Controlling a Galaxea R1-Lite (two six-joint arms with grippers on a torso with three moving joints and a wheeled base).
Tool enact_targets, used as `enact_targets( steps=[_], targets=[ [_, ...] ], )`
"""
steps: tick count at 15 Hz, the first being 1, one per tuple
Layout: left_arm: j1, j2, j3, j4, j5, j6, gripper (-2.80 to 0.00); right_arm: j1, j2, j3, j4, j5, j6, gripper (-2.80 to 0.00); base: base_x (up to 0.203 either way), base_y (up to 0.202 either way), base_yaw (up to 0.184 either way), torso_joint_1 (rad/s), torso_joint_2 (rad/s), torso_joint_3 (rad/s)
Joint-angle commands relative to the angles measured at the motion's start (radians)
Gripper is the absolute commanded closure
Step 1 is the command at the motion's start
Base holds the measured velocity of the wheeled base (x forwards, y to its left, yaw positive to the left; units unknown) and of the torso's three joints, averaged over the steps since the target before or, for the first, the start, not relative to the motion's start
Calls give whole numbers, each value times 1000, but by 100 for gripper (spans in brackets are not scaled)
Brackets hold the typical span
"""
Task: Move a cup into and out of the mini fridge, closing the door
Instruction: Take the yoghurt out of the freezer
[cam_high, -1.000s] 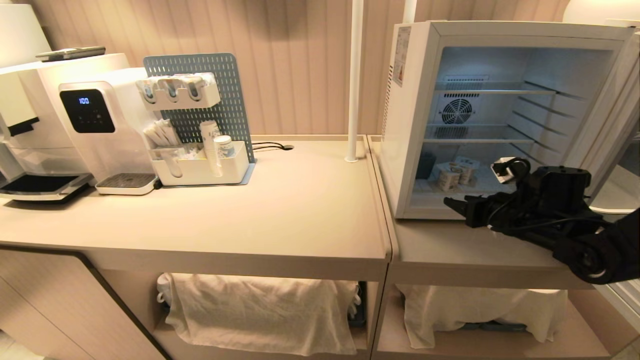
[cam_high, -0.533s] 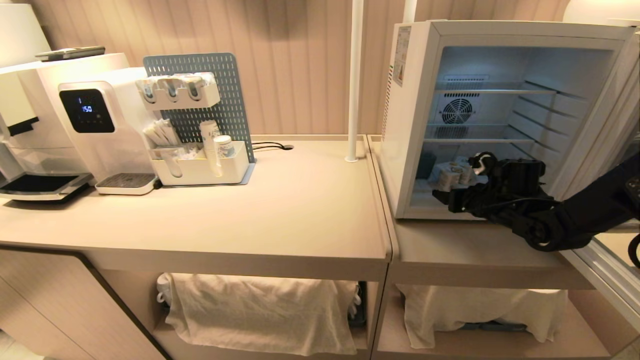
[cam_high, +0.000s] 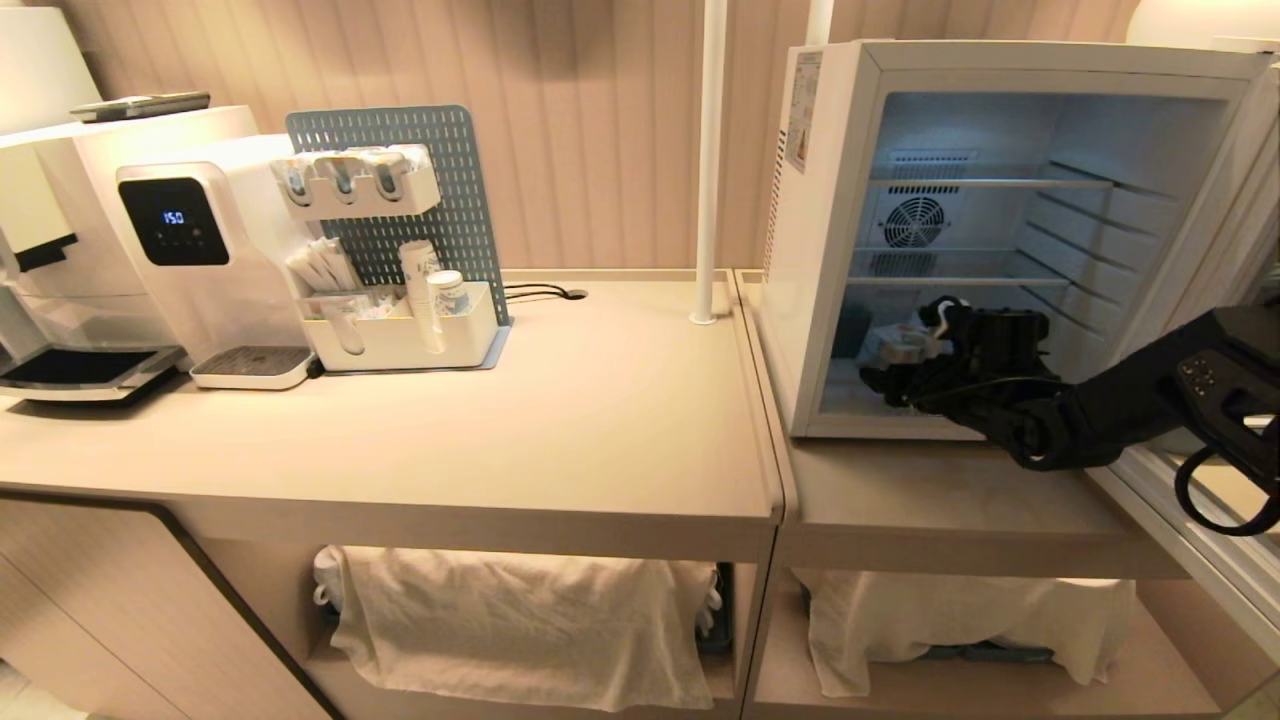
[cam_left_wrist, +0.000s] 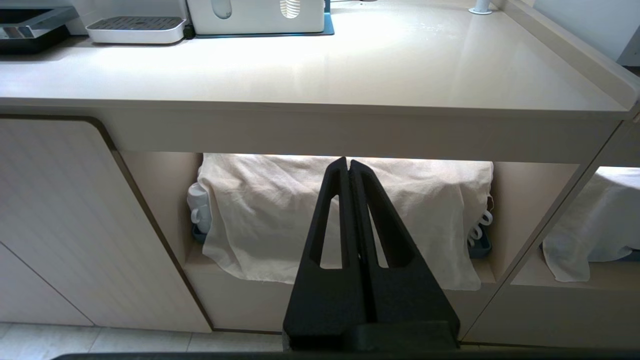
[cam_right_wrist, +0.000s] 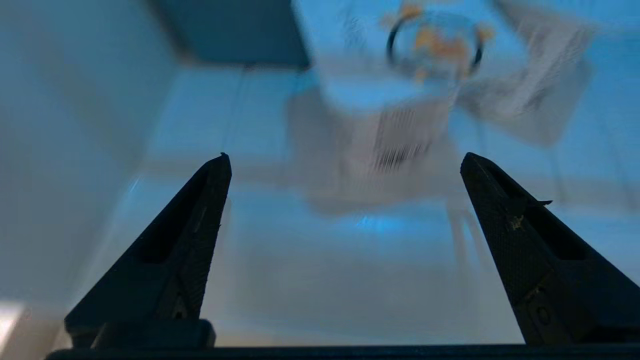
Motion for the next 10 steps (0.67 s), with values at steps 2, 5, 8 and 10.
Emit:
enact_targets(
  steps=[2,5,8,10],
  targets=[
    [0,0,0,-1,0,0,0,-4,66,-106,42,-31,0,-280,0,0,0,0,0,0],
    [0,0,0,-1,0,0,0,-4,77,-142,76,-34,1,-280,0,0,0,0,0,0],
    [0,0,0,-1,0,0,0,-4,102,-150,71,-34,0,-280,0,0,0,0,0,0],
    [0,0,0,-1,0,0,0,-4,116,-164,74,-36,-2,-280,0,0,0,0,0,0]
  ],
)
